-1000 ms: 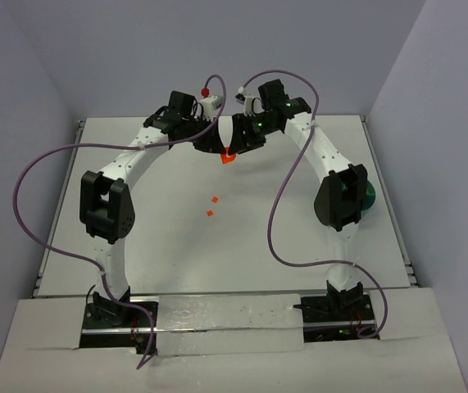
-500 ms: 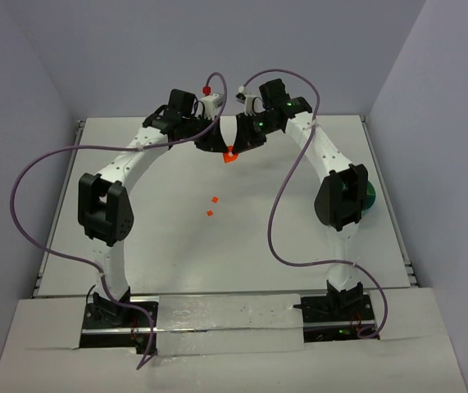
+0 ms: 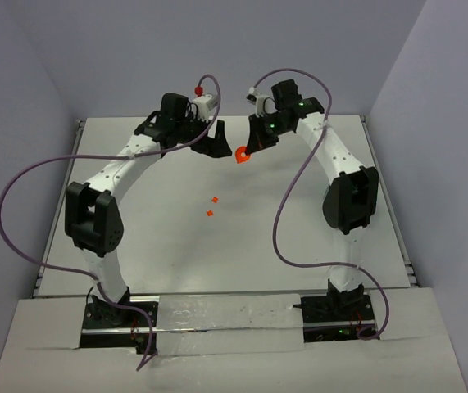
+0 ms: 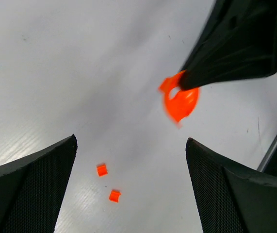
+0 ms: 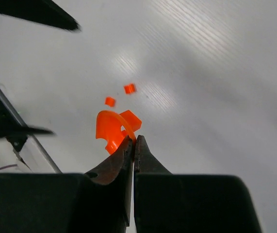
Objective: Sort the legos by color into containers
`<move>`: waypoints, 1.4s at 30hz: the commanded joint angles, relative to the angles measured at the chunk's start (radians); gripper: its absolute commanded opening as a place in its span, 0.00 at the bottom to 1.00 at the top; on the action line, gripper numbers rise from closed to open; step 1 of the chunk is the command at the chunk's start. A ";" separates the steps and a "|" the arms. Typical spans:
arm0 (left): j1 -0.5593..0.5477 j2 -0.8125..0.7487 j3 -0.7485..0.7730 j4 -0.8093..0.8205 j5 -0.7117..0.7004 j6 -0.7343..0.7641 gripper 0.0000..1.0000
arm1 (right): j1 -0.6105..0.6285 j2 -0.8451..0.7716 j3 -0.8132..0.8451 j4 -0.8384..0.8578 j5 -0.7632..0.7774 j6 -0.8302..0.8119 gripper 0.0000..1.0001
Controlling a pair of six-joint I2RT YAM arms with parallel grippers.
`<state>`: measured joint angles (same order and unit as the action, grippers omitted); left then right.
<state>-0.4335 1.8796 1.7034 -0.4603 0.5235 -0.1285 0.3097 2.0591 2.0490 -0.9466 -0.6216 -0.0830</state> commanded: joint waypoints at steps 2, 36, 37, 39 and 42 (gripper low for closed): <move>0.076 -0.119 -0.072 0.218 -0.068 -0.032 0.99 | -0.179 -0.274 -0.165 -0.105 0.059 -0.140 0.00; 0.086 -0.019 -0.075 0.241 -0.141 0.033 0.99 | -0.774 -0.581 -0.545 -0.327 0.678 -0.068 0.00; 0.087 -0.024 -0.079 0.244 -0.145 0.029 0.99 | -0.768 -0.561 -0.536 -0.327 0.680 -0.067 0.00; 0.091 -0.029 -0.092 0.247 -0.148 0.021 0.99 | -0.750 -0.525 -0.511 -0.333 0.689 -0.066 0.00; 0.095 -0.037 -0.103 0.247 -0.158 0.020 0.99 | -0.725 -0.464 -0.450 -0.341 0.698 -0.064 0.00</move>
<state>-0.3479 1.8797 1.6102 -0.2552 0.3896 -0.1005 -0.4504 1.5395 1.5088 -1.2708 0.0458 -0.1635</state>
